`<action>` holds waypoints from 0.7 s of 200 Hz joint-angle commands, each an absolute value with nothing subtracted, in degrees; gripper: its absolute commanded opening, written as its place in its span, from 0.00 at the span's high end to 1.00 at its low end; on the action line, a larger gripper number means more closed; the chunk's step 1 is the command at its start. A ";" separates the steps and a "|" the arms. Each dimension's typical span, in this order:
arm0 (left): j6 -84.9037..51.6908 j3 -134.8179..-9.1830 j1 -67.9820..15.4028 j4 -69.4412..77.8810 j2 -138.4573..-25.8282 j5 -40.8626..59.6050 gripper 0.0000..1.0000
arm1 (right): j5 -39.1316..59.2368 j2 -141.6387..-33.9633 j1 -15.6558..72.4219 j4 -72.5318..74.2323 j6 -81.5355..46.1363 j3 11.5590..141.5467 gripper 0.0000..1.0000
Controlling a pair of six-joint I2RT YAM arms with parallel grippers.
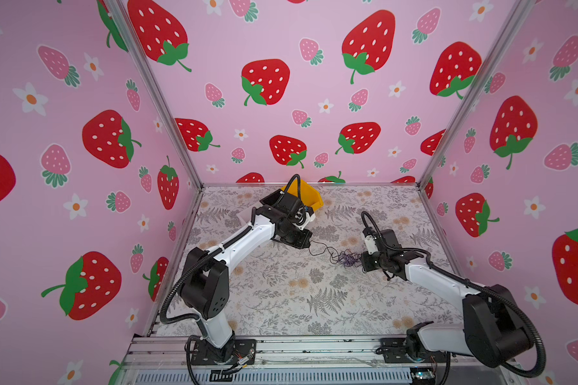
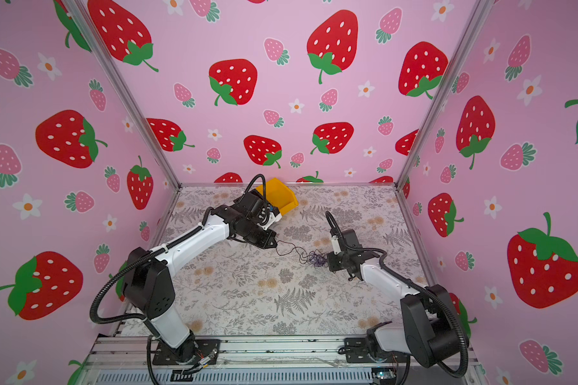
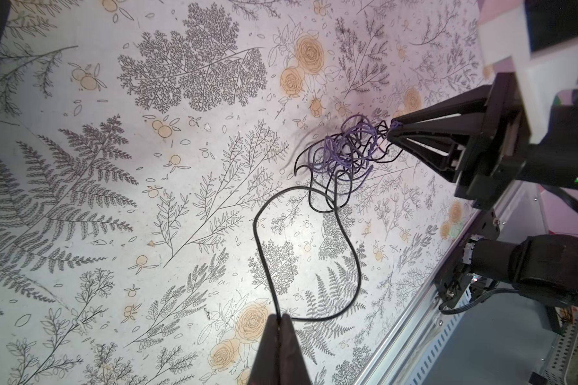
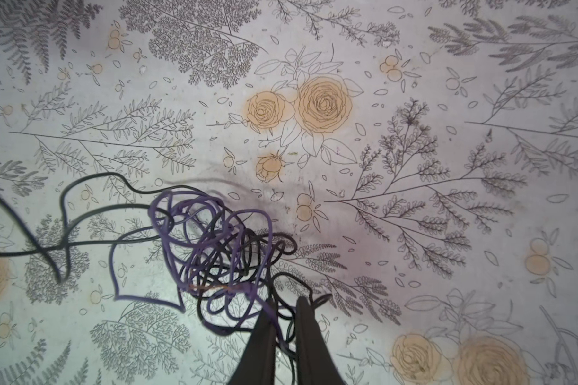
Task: Untangle the cables
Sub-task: 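Pull the black cable toward the bins with left gripper while right holds tangle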
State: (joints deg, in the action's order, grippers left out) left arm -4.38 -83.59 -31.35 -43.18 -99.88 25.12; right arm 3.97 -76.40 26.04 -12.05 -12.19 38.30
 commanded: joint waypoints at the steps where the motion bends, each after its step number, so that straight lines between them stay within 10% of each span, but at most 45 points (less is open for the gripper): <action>1: -4.30 -83.50 -31.60 -42.37 -100.20 27.45 1.00 | 3.58 -77.33 25.57 -14.60 -11.07 39.20 0.83; 57: -4.38 -84.10 -34.06 -41.25 -102.62 29.43 1.00 | 7.11 -73.54 26.09 -11.76 -9.76 40.08 0.53; 140: -4.57 -87.53 -36.52 -40.57 -103.19 29.89 1.00 | 11.57 -80.48 30.91 -6.11 -7.97 43.27 0.41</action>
